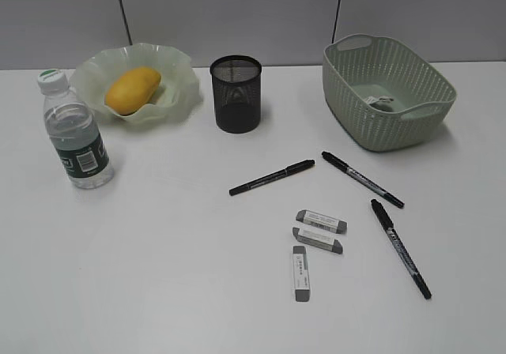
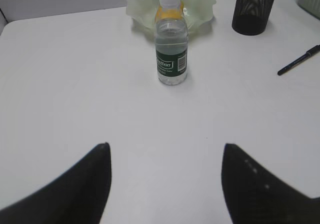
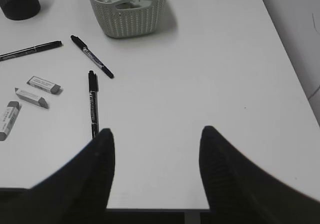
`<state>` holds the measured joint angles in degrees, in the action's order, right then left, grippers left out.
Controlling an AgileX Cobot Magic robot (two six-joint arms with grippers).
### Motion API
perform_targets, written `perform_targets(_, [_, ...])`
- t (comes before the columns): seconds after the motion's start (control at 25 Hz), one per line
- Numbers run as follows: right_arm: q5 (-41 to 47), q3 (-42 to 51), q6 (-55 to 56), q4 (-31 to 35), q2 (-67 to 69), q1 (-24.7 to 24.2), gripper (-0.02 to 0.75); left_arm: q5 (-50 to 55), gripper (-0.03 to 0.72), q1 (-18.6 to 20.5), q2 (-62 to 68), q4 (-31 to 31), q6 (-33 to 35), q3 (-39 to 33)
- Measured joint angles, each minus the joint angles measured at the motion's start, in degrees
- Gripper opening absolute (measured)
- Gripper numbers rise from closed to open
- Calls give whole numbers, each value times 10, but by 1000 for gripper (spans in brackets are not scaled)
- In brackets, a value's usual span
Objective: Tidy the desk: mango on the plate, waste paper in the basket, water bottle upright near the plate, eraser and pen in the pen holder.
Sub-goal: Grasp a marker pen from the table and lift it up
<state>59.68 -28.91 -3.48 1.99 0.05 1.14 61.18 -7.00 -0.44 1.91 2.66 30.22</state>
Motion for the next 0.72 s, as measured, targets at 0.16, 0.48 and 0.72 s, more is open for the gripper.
perform_targets(0.16, [1, -7, 0, 27, 94, 0, 456, 0, 523, 0, 0, 0, 0, 0])
perform_targets(0.48, [0, -83, -4, 64, 362, 0, 526, 0, 522, 0, 0, 1, 0, 0])
perform_targets(0.72, [30, -176, -37, 74, 555, 0, 528, 0, 522, 0, 0, 1, 0, 0])
